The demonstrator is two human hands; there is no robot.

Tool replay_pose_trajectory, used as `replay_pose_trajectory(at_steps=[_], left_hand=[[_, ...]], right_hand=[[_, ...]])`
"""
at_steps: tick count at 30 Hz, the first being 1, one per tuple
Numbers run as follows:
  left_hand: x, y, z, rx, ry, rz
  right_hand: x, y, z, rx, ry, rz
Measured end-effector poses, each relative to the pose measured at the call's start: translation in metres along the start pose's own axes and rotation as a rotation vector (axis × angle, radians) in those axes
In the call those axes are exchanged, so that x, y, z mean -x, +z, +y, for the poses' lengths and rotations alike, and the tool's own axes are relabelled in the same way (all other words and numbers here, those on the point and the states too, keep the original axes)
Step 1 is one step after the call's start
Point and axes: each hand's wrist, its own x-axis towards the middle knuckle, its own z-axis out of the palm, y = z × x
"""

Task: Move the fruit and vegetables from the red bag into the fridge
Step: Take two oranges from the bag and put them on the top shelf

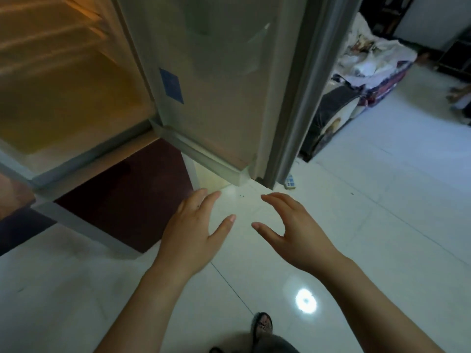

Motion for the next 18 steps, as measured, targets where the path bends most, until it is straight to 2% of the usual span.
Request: replay_pose_trajectory(at_steps=[8, 18], left_hand=[[-0.013, 0.059, 0.091, 0.000, 0.094, -0.104], [-0.124, 0.160, 0.249, 0.035, 0.192, -0.068]], right_hand=[[0.036, -0.044, 0.086, -0.035, 0.084, 0.068], [0.033, -0.155, 0.261, 0.011, 0.124, 0.136]])
